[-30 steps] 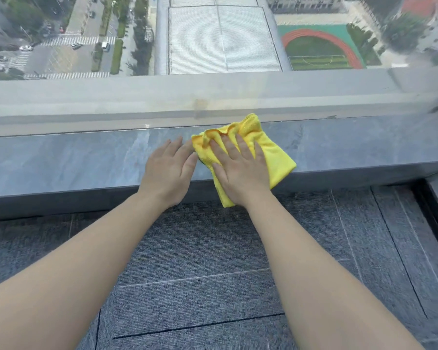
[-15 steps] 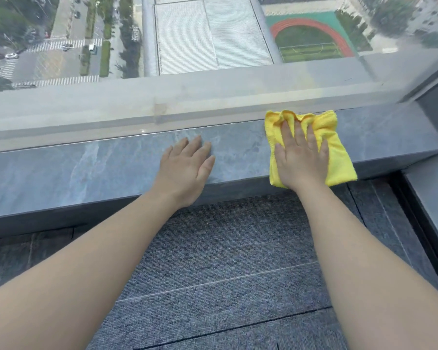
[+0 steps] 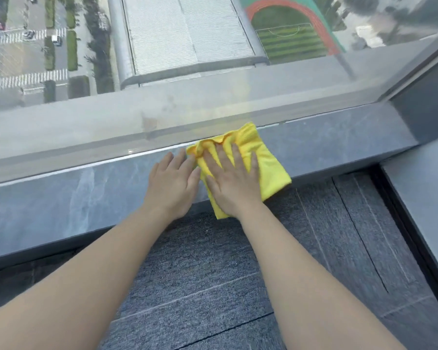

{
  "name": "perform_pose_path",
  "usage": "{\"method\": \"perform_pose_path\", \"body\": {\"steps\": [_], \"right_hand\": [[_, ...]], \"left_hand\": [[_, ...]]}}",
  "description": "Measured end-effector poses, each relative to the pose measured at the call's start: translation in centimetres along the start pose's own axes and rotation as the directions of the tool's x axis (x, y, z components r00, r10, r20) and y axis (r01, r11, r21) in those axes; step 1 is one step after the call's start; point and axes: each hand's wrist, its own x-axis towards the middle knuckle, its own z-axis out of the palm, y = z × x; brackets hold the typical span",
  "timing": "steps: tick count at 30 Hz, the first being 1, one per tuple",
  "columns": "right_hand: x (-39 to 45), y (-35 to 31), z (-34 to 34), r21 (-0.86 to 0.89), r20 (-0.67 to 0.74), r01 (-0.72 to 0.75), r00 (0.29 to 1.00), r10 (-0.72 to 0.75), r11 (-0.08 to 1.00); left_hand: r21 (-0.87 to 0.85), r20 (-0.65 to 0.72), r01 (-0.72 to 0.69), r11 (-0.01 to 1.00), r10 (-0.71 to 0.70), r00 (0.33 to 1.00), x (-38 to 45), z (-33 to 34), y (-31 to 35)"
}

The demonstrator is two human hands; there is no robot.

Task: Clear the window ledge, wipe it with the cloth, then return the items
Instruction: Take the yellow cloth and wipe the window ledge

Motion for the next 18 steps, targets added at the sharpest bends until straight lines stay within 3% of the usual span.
{"method": "perform_pose_path", "body": {"steps": [6,11,18], "right_hand": [[-0.1,-0.1,-0.9,0.004,0.088,-0.04,0.995,0.04,0.999],[0.2,2.0,-0.7,-0.026,0.043,0.012,0.999,-0.011,1.0],[0.9,8.4,-1.7,-0.034,-0.009,0.009,1.0,-0.009,0.999]], "left_hand": [[-0.087,0.086,-0.054,0.995,0.062,0.994,0.8,-0.4,1.1],[-0.216,-0.044,-0.161,0.963,0.155,0.987,1.4,-1.0,1.8],[-0.315,-0.141,-0.185,0.931,0.147,0.979,3.2,1.2,6.2]]}}
